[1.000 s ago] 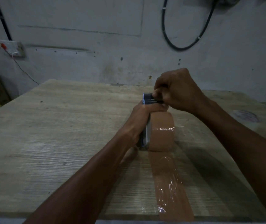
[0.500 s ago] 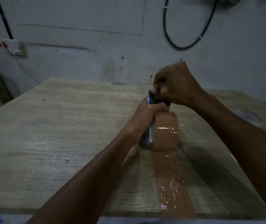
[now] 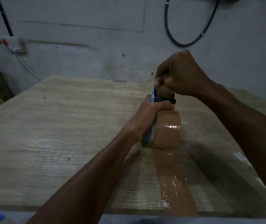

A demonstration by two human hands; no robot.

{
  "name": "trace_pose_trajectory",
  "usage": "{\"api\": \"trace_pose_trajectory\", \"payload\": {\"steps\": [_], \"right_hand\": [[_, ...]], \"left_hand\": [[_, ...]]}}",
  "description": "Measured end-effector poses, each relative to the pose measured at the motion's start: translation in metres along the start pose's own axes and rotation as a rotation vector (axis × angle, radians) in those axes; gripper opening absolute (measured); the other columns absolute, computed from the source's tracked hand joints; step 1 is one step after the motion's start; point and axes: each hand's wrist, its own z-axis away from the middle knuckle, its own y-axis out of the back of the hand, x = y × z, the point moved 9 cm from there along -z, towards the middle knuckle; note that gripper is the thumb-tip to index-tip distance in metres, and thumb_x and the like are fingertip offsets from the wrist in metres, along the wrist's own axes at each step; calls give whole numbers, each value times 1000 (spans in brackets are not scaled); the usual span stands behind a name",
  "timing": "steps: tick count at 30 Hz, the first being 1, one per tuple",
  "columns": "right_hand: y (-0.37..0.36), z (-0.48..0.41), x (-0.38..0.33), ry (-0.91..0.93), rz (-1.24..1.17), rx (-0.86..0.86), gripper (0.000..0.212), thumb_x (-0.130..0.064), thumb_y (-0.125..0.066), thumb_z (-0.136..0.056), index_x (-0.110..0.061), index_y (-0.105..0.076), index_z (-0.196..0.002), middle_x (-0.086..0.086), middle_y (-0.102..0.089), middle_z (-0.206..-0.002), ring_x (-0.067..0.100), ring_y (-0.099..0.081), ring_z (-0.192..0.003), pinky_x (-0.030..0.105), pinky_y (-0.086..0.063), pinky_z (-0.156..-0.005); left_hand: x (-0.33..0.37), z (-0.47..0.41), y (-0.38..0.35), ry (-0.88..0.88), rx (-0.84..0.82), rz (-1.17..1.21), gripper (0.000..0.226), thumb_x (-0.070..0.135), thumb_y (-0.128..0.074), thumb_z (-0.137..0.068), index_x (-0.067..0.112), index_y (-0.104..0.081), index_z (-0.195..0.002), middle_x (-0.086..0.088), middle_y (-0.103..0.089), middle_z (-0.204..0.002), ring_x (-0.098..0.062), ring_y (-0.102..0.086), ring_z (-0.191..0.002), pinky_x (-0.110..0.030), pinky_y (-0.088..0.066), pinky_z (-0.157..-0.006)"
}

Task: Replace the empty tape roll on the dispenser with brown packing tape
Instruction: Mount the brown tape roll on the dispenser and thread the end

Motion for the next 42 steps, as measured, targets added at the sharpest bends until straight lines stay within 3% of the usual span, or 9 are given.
{"api": "trace_pose_trajectory", "payload": {"steps": [5, 8, 12, 18, 22, 26, 33, 39, 42], "right_hand": [[10, -2, -6, 17, 11, -81, 12, -19, -85, -74, -13, -81, -84, 2, -78, -78, -7, -65, -64, 16, -56, -65], [13, -1, -6, -8, 0, -80, 19, -25, -87, -70, -14, -80, -84, 0, -77, -80, -5, -65, -70, 12, -54, -65], [14, 3, -8, -43, -1, -66, 20, -26, -88, -69, -12, -79, -81, -1, -75, -75, -5, -63, -63, 15, -53, -62], [24, 6, -3, -95, 31, 40, 9, -18, -85, -74, -13, -78, -75, -5, -74, -68, 2, -67, -62, 37, -62, -65], [39, 7, 0, -104, 13, 120, 6, -14, -84, -76, -13, -77, -76, -9, -73, -67, -6, -66, -60, 34, -62, -67], [33, 2, -6, -92, 11, 30, 13, -22, -88, -72, -14, -79, -76, -11, -72, -67, -6, -64, -61, 35, -61, -67], [32, 1, -5, -143, -56, -103, 22, -27, -88, -67, -16, -79, -84, -2, -77, -84, 2, -69, -77, 28, -59, -76], [71, 22, -11, -181, -273, 266, 45, -57, -63, -83, -14, -76, -82, -3, -74, -74, 21, -70, -67, 44, -59, -70], [86, 54, -14, -192, -265, 503, 24, -39, -65, -91, -17, -74, -84, -9, -70, -71, 5, -64, -60, 24, -55, -62]], "left_hand": [[-1, 1, 0, 3, -26, 14, 53, 23, -67, -79, 11, -47, -126, -10, -61, -92, -17, -63, -69, -36, -53, -65], [-5, 0, 1, 13, -16, 40, 59, 26, -69, -76, 11, -46, -128, -15, -60, -96, -22, -63, -71, -41, -54, -69], [-5, -4, 3, -4, -1, 68, 59, 23, -70, -75, 11, -48, -128, -13, -62, -92, -21, -63, -70, -41, -53, -68], [-2, -2, -1, -61, -31, 26, 58, 21, -71, -77, 15, -47, -129, -17, -58, -105, -24, -63, -79, -46, -53, -73], [3, 2, -1, -98, -18, -52, 58, 25, -70, -75, 13, -47, -127, -12, -61, -104, -20, -65, -81, -37, -54, -71], [-6, -1, 2, -57, -22, 23, 61, 28, -75, -69, 16, -50, -123, -14, -60, -100, -26, -63, -81, -47, -53, -76], [-6, 2, 4, -15, 2, 50, 49, 28, -69, -75, 14, -52, -119, -15, -60, -94, -25, -60, -75, -46, -51, -75], [-10, 4, 11, 20, 34, 103, 48, 31, -68, -77, 12, -52, -119, -21, -60, -99, -26, -62, -75, -41, -54, -69], [-13, 8, 9, 86, 73, 182, 45, 31, -64, -86, 4, -55, -120, -18, -68, -92, -24, -67, -71, -33, -57, -62]]}}
